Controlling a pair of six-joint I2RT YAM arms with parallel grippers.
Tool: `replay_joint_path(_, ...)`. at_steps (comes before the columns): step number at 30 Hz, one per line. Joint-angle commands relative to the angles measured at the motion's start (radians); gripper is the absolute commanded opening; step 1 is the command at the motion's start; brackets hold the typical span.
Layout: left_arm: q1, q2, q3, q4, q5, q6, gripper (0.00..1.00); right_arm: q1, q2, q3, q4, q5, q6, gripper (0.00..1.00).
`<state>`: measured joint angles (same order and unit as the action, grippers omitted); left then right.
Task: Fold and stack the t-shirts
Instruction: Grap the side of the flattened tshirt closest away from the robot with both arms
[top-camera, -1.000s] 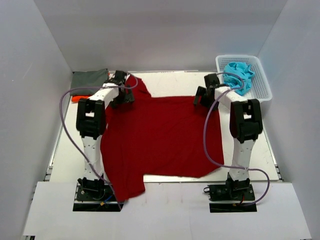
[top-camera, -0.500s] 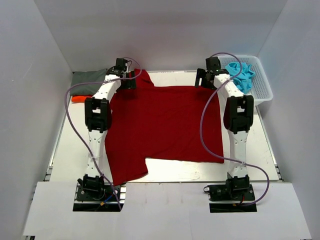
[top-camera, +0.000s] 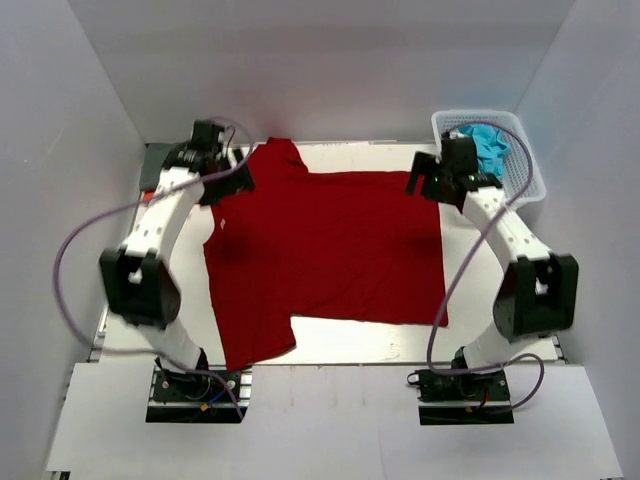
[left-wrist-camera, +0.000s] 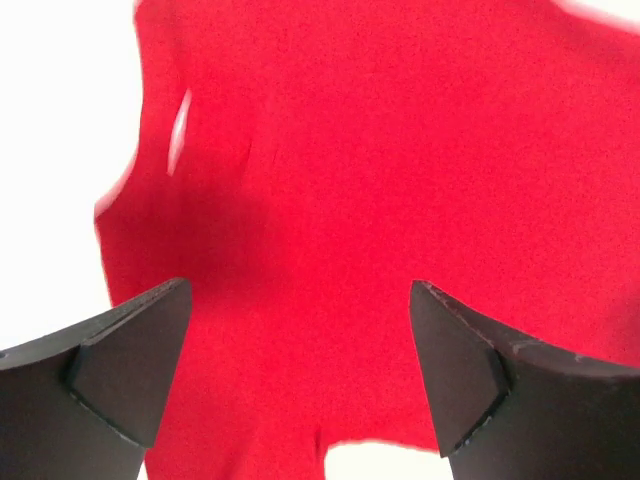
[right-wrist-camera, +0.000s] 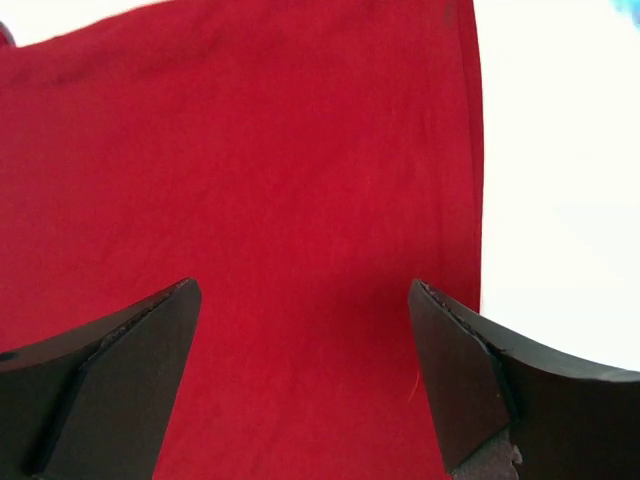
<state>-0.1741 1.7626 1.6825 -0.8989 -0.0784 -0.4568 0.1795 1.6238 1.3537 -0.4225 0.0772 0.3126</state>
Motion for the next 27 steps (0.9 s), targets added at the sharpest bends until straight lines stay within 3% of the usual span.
replay_joint_path(1, -0.008, -0.214, -0.277, -0.224, 0.016, -0.196, 1.00, 0.000, -0.094, -0.134, 0.045, 0.001, 0.094, 0.90)
replay_joint_path(5, -0.008, -0.377, -0.615, -0.357, 0.080, -0.317, 1.00, -0.003, -0.165, -0.252, 0.044, -0.017, 0.152, 0.90)
replay_joint_path(9, -0.008, -0.589, -0.812, -0.405, 0.166, -0.414, 1.00, -0.002, -0.209, -0.306, 0.047, -0.048, 0.173, 0.90)
replay_joint_path(12, -0.008, -0.704, -0.949, -0.367, 0.235, -0.457, 0.92, 0.000, -0.223, -0.330, 0.059, -0.056, 0.158, 0.90)
replay_joint_path(23, -0.018, -0.623, -1.145, -0.143, 0.212, -0.520, 0.77, -0.003, -0.251, -0.357, 0.068, -0.036, 0.171, 0.90)
replay_joint_path(24, -0.018, -0.609, -1.162, -0.093, 0.200, -0.531, 0.66, -0.003, -0.252, -0.364, 0.071, -0.030, 0.177, 0.90)
replay_joint_path(27, -0.027, -0.525, -1.199, -0.008, 0.136, -0.572, 0.60, -0.003, -0.272, -0.377, 0.074, -0.031, 0.184, 0.90)
